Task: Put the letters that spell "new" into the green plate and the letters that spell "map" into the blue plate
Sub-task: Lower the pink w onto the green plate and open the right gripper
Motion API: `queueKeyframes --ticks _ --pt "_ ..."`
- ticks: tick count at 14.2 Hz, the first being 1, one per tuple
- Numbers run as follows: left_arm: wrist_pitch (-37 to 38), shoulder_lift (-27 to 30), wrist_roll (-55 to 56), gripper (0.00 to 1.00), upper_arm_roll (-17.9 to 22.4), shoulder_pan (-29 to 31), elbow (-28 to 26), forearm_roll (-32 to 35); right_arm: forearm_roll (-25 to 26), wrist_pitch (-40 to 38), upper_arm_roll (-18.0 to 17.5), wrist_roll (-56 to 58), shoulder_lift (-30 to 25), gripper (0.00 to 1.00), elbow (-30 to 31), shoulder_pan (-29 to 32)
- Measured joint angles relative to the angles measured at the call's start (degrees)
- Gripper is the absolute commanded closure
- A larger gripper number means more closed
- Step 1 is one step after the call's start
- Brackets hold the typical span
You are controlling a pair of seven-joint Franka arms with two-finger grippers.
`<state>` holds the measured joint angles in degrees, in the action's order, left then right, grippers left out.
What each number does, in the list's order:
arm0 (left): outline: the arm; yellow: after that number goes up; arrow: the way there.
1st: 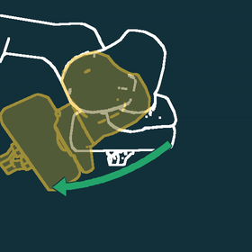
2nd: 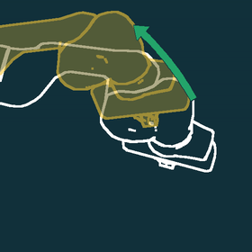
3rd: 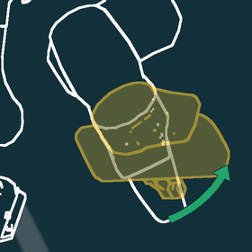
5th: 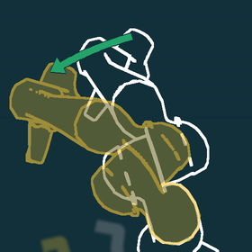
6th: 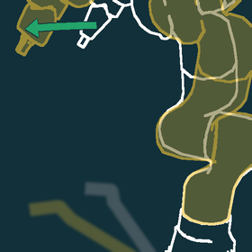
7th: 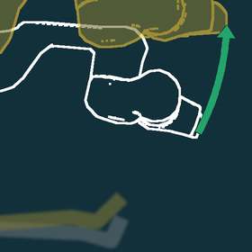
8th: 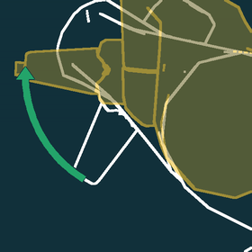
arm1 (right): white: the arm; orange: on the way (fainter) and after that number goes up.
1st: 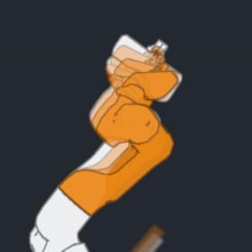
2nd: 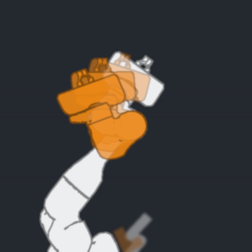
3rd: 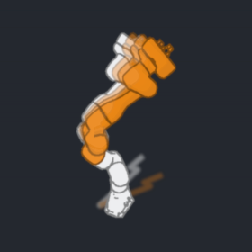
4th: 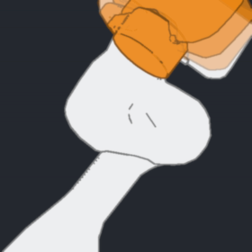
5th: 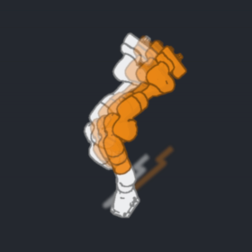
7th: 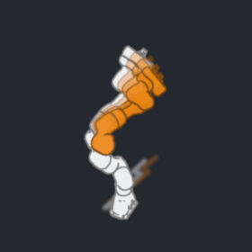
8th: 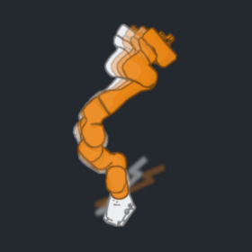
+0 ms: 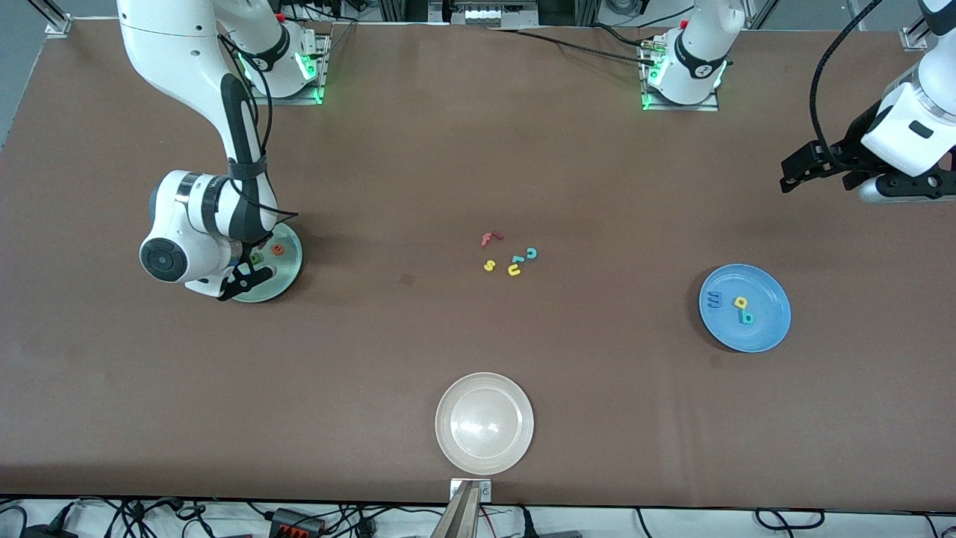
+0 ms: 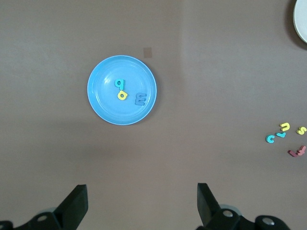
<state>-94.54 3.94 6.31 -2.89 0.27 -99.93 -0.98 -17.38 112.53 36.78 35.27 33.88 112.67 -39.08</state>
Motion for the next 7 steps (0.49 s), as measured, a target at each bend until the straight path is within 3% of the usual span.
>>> queueKeyframes --ticks 7 --pt "0.01 0.00 0.00 0.00 0.00 -0.05 0.03 0.00 -3.01 0.25 0.22 -0.72 -2.61 0.00 -1.28 0.01"
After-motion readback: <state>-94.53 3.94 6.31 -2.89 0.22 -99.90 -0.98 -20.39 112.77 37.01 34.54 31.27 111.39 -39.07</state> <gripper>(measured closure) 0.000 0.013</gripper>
